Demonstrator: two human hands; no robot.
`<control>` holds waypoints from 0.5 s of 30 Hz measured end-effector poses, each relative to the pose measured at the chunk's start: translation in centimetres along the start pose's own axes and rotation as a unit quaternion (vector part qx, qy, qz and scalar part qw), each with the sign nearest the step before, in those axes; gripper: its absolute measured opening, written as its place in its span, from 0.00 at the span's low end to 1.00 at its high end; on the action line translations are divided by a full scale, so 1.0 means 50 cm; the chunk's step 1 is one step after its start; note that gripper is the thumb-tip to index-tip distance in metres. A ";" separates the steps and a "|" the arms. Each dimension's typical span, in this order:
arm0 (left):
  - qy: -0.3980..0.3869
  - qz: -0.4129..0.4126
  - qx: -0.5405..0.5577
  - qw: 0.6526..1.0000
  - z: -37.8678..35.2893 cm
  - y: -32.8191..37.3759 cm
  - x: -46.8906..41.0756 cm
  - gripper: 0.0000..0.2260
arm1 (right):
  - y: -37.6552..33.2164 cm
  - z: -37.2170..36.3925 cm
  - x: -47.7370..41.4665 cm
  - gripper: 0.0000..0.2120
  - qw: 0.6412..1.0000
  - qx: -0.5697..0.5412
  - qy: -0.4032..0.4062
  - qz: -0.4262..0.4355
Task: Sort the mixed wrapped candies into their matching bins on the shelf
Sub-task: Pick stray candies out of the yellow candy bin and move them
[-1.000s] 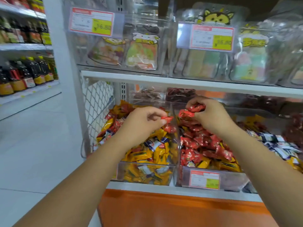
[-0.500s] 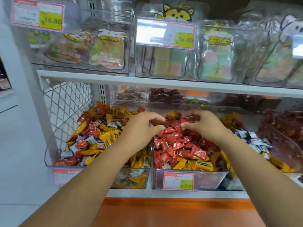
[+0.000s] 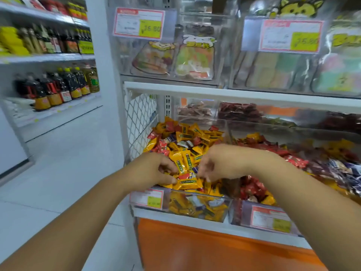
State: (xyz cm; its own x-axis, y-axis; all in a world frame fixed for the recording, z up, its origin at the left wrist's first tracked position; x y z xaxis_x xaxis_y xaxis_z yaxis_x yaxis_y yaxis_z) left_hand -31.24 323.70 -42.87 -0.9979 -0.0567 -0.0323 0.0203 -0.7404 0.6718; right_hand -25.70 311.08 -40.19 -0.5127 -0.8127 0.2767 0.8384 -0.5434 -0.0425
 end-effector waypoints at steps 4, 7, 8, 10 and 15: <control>0.000 -0.033 -0.065 0.997 -0.013 0.003 0.000 0.20 | -0.014 -0.060 -0.058 0.35 0.992 0.084 -0.096 -0.025; -0.003 -0.026 -0.075 0.997 -0.013 -0.006 -0.006 0.23 | -0.024 -0.068 -0.062 0.41 0.995 0.014 -0.096 -0.017; -0.005 -0.023 -0.078 0.997 -0.013 -0.010 -0.009 0.23 | -0.024 -0.072 -0.059 0.39 0.994 -0.035 -0.102 -0.018; -0.013 -0.022 -0.093 0.995 -0.015 -0.014 -0.015 0.22 | -0.029 -0.078 -0.050 0.33 0.981 -0.150 -0.121 -0.025; -0.026 -0.027 -0.053 0.998 -0.023 -0.016 -0.020 0.13 | -0.026 -0.064 -0.053 0.15 0.973 -0.227 -0.035 -0.029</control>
State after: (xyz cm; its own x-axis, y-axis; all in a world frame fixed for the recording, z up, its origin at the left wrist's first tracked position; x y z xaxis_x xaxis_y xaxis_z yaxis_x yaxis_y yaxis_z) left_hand -30.18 323.58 -44.23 -0.9995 0.0185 -0.0269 -0.0307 -0.8081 0.5883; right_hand -26.02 313.25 -43.93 -0.5293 -0.7707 0.3549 0.6322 -0.6372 -0.4409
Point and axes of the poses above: each hand's wrist, its own x-axis away from the middle knuckle, its own z-axis out of the back of the hand, y = z × x, the point moved 9 cm from there along -x, towards the middle knuckle, and after that the axes turned 8 degrees about x, right-handed, at the moved point
